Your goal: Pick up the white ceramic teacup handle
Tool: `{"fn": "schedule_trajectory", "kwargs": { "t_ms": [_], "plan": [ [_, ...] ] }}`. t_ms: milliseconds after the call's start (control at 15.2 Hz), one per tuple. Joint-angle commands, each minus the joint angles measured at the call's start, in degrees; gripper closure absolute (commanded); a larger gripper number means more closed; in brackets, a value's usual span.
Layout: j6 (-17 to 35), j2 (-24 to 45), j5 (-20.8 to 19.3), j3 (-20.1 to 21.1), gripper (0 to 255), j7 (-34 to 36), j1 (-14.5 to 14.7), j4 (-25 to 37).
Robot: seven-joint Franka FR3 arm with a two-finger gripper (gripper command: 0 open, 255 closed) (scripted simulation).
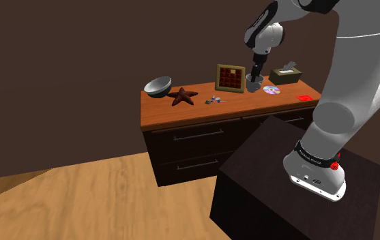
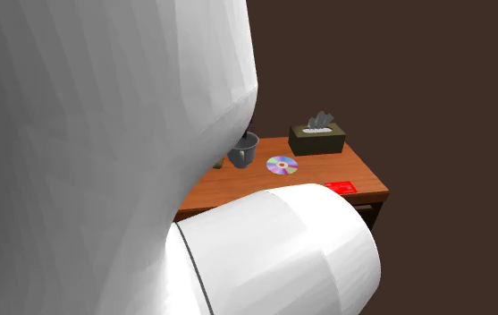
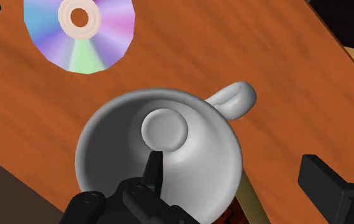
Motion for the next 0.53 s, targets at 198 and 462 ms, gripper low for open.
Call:
{"fn": "schedule_trajectory", "kwargs": {
  "t_ms": [198, 462],
  "plan": [
    [3.4, 3.4, 2.4, 1.3, 0, -1.5, -0.9, -0.4],
    [3.4, 3.3, 2.3, 1.3, 255, -1.5, -0.9, -0.5]
  ]
}}
